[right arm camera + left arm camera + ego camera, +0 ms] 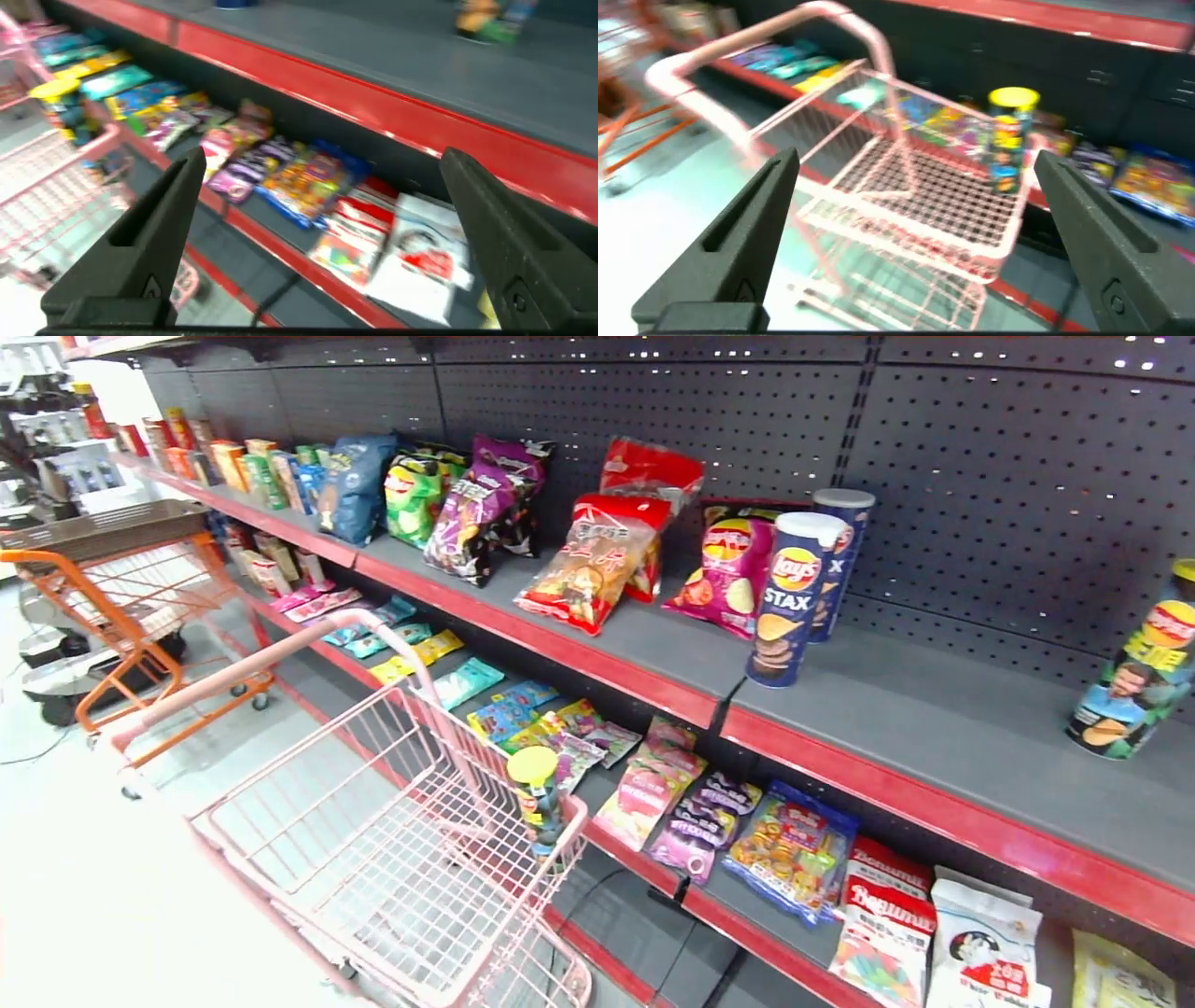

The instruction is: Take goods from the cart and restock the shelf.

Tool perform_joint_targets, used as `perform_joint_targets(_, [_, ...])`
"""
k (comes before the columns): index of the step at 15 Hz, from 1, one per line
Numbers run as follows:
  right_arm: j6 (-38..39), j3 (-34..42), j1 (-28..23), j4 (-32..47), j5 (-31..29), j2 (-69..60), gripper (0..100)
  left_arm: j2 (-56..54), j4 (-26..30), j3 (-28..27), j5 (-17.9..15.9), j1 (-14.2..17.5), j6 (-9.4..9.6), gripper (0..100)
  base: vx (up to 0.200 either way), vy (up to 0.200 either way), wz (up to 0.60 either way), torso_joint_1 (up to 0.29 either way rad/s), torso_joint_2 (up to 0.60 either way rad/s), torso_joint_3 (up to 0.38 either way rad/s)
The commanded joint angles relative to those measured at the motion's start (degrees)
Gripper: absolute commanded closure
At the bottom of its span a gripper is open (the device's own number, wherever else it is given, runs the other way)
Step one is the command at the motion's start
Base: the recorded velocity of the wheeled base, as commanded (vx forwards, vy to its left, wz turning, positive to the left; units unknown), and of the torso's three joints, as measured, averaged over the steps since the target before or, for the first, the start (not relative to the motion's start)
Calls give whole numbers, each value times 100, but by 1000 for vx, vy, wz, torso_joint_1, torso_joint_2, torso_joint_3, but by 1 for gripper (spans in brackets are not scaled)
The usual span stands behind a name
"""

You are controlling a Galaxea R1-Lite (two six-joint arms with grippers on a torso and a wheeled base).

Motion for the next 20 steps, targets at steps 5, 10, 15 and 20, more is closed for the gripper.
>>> perform_joint_targets(5, [5, 0, 4, 0, 1, 6, 0, 2, 1, 0, -2, 0, 2, 0, 0, 0, 0, 0, 0, 0])
perform_joint_targets(10, [5, 0, 4, 0, -7, 6, 0, 2, 1, 0, -2, 0, 2, 0, 0, 0, 0, -75, 198, 109])
perform_joint_targets(15, [5, 0, 4, 0, -7, 6, 0, 2, 1, 0, -2, 0, 2, 0, 0, 0, 0, -156, 380, 229])
perform_joint_targets(20, [14, 0, 4, 0, 1, 6, 0, 2, 1, 0, 7, 0, -7, 0, 0, 0, 0, -195, 528, 331])
